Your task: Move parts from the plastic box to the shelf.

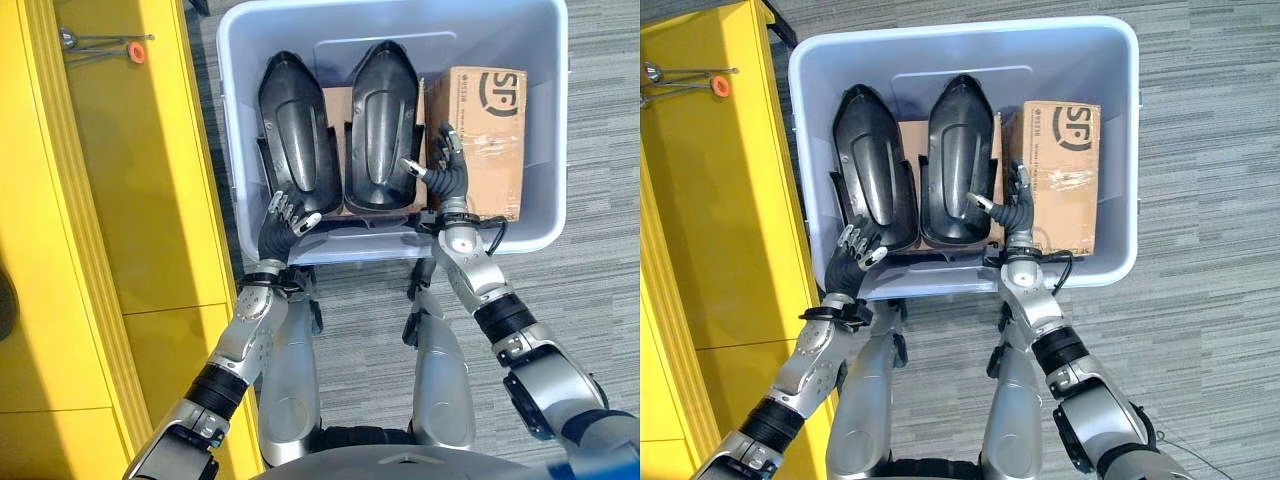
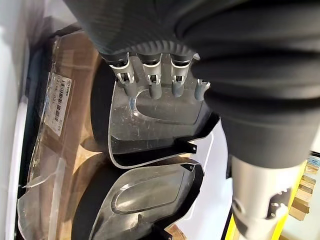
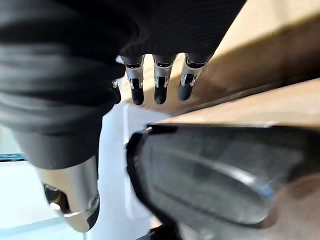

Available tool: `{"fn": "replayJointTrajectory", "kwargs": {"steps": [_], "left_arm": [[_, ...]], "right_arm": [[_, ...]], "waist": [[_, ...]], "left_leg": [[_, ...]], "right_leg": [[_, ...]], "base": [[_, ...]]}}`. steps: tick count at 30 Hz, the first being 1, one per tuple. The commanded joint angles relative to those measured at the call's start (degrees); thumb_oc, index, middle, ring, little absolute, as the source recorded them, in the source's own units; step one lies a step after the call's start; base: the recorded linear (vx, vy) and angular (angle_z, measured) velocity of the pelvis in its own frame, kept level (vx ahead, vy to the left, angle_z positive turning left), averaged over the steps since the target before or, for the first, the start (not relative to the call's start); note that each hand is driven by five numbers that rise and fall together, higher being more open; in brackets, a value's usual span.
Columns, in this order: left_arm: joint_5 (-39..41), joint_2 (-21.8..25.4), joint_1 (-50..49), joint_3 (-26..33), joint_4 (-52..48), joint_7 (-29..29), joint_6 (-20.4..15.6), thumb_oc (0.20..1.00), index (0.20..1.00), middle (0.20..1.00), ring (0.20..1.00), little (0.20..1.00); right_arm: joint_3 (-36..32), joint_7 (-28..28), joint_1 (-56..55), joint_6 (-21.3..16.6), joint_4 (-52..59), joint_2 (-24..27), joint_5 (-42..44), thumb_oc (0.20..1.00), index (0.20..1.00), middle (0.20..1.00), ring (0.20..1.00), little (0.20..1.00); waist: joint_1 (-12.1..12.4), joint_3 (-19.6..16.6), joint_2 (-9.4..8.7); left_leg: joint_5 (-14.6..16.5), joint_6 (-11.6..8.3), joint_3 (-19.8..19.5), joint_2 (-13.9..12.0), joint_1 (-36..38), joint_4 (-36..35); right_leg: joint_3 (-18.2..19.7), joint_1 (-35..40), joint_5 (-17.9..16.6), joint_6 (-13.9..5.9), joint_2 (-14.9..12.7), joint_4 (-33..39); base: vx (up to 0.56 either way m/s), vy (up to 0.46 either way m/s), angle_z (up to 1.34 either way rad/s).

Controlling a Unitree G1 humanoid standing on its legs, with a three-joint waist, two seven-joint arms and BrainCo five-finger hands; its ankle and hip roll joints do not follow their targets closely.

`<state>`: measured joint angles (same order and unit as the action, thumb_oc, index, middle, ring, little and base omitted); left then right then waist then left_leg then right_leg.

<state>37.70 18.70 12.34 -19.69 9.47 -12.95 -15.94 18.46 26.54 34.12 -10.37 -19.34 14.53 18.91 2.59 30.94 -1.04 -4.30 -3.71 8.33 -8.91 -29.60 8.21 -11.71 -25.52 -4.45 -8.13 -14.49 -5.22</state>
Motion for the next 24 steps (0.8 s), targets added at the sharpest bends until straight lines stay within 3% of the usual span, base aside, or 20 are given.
{"fn": "replayJointTrajectory", "kwargs": {"steps": [1,12,24], "left_arm": [[0.33,1.43,-1.72,-0.03,-6.42,-0.28,-2.25,1.0,1.0,1.0,1.0,1.0],[0.13,1.86,-2.97,0.68,-7.45,-0.11,-1.59,1.0,1.0,1.0,1.0,1.0],[0.58,1.93,-2.71,0.44,-7.31,-0.28,-2.29,1.0,1.0,1.0,1.0,1.0]], "right_arm": [[-1.3,-1.16,-1.1,-4.31,7.3,0.27,-0.63,1.0,1.0,1.0,1.0,1.0],[-0.78,-3.11,-4.35,-6.23,18.13,0.42,-0.79,1.0,1.0,1.0,1.0,1.0],[-0.41,-1.43,-2.24,-4.61,8.99,-0.44,-0.73,1.0,1.0,1.0,1.0,1.0]], "waist": [[-0.27,-1.15,0.0],[-0.95,-1.15,-1.06],[-0.37,-1.15,-0.33]], "left_leg": [[1.78,-1.18,-3.69,-2.33,-1.45,2.91],[2.09,-1.06,-3.57,-2.21,-1.41,3.31],[1.66,-1.13,-3.85,-1.99,-2.16,2.74]], "right_leg": [[-1.55,-1.1,0.56,-1.37,-3.92,-4.25],[-1.08,-1.06,0.61,-1.33,-3.91,-4.46],[-1.22,-1.8,0.48,-1.35,-3.81,-4.26]], "base": [[0.0,0.0,0.0],[0.0,0.0,0.0],[0.0,0.0,0.0]]}}
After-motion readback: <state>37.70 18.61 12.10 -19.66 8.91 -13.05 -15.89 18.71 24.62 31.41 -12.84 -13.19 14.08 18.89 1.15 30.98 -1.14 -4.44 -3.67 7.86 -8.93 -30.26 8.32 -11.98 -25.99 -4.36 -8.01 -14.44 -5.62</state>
